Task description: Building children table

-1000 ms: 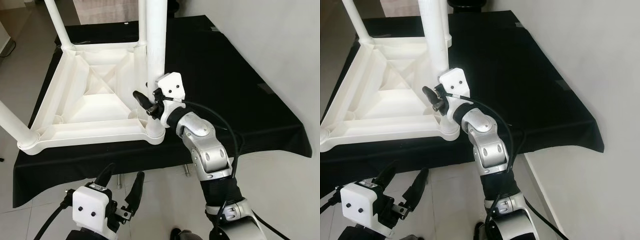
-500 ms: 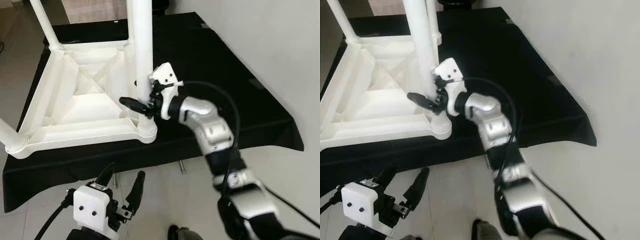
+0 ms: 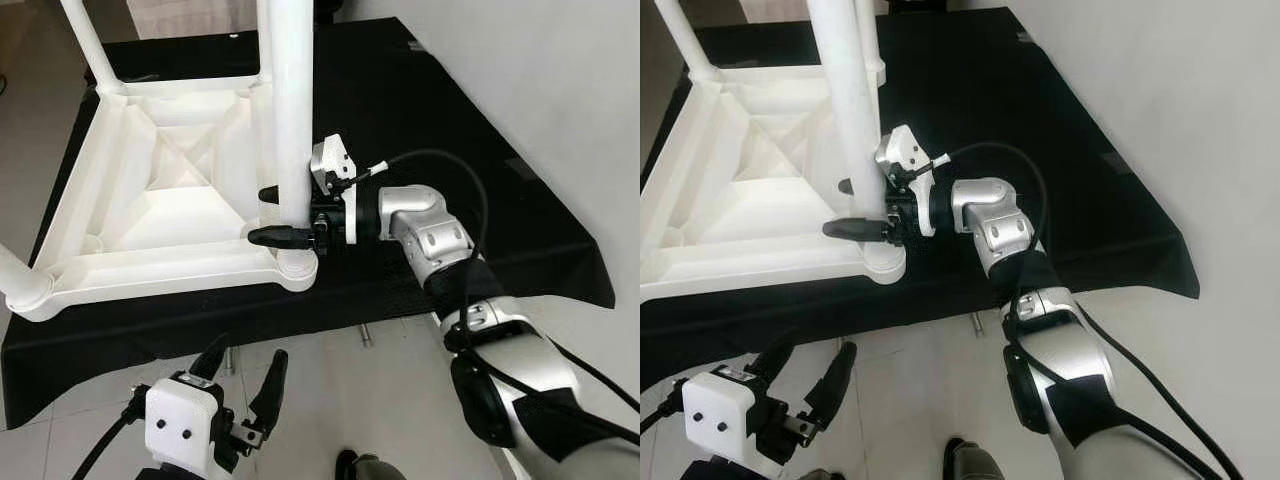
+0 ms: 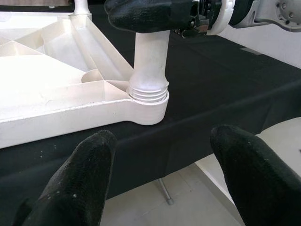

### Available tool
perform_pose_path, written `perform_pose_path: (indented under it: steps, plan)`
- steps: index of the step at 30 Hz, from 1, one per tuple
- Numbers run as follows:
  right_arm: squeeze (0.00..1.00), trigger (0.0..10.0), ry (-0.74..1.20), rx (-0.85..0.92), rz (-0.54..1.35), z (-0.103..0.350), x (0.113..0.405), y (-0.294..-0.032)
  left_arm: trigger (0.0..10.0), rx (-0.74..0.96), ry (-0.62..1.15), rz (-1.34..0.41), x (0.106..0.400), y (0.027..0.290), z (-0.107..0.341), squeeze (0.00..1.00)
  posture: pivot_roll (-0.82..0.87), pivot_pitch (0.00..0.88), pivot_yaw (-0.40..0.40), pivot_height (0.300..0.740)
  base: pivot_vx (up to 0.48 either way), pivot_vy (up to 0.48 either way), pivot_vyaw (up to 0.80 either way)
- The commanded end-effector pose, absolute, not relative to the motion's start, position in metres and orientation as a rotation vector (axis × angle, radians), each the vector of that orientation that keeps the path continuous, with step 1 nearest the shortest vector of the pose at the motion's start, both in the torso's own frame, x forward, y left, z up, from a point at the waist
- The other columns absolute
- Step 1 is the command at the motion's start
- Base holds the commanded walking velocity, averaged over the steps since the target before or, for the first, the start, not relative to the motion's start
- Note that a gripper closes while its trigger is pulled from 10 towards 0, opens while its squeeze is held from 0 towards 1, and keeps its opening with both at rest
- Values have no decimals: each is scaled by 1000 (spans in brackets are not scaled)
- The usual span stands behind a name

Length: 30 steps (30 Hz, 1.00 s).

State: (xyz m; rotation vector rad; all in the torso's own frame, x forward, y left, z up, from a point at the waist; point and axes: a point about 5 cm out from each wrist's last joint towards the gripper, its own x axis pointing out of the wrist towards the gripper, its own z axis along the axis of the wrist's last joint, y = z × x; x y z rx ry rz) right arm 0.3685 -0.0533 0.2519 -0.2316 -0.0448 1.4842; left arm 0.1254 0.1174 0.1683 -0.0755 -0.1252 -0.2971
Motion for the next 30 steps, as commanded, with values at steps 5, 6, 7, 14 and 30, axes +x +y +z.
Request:
perform_pose_path:
  steps: [5, 6, 7, 14, 30]
  plan:
    - [0, 10000, -43, -253, 1600, 253, 367, -56, 10000, -77, -105, -295, 120, 117, 167, 0, 93, 220, -43, 740, 0, 0, 0]
    - [0, 10000, -42, -254, 1610, 253, 368, -58, 10000, -78, -104, -295, 120, 117, 167, 0, 83, 216, -46, 740, 0, 0, 0]
    - [0, 10000, -42, -254, 1610, 253, 368, -58, 10000, -78, -104, -295, 120, 117, 167, 0, 83, 216, -46, 740, 0, 0, 0]
    - [0, 8980, -37, -259, 1647, 255, 368, -63, 10000, -77, -106, -297, 122, 117, 165, 0, 78, 202, -46, 740, 0, 0, 0]
    - [0, 0, -90, -289, 1533, 251, 373, -71, 10000, -77, -118, -300, 126, 117, 165, 0, 57, 190, -44, 740, 0, 0, 0]
